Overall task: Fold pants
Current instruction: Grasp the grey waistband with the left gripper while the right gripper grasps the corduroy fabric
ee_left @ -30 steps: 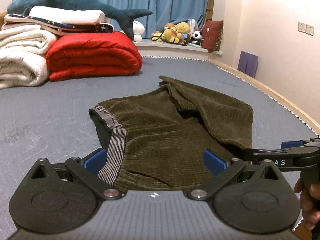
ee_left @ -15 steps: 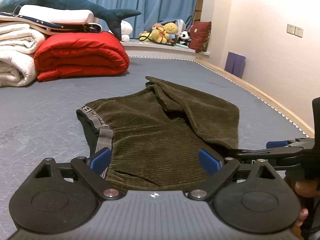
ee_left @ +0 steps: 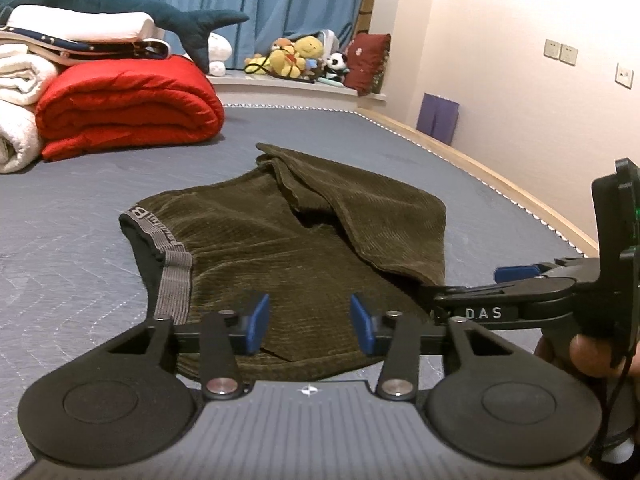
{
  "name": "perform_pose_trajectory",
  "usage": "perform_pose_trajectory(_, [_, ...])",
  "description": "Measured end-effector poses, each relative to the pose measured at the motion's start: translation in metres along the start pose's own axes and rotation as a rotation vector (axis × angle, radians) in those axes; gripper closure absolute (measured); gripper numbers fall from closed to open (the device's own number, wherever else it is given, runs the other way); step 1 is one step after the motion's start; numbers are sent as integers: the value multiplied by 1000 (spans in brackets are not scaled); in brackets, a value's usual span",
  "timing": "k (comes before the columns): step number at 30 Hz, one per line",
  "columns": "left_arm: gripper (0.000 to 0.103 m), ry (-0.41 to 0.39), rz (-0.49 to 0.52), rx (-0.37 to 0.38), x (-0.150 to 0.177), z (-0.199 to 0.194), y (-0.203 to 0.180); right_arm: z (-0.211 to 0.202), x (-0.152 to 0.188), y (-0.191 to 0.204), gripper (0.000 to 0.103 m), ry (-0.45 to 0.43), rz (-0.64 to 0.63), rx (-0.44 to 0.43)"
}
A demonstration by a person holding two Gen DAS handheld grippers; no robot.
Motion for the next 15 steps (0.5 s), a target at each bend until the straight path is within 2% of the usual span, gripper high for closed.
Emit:
perform_pose_trajectory(4, [69,-9,29,11,-1,-2,-5,0,-1,3,11,-15,-24,2])
perform_pose_trajectory(7, [70,-23,52,8,-4,-5,-6,1,-3,1,21,-20,-18,1])
perform_pose_trajectory(9, [70,-31,103,6,-9,-4,-8,0,-6,0,25,-24,-4,-10])
perform_pose_trajectory(13, [70,39,189,-5,-23,3,-1,-7,-15,-8,37,-60,28,-21])
perform_pose_trajectory(15, [70,20,238,-33,-35,0,6,-15,-21,-16,39,-90,56,-25])
Point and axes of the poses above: each gripper's, at about its wrist camera, not at the fingertips, and z roughly the way its jaws point, y to its left, x to its underside, the point moved 10 cm from there along z, roughly the way its jaws point, and after that the axes turned 13 degrees about y, right-handed, at the moved point
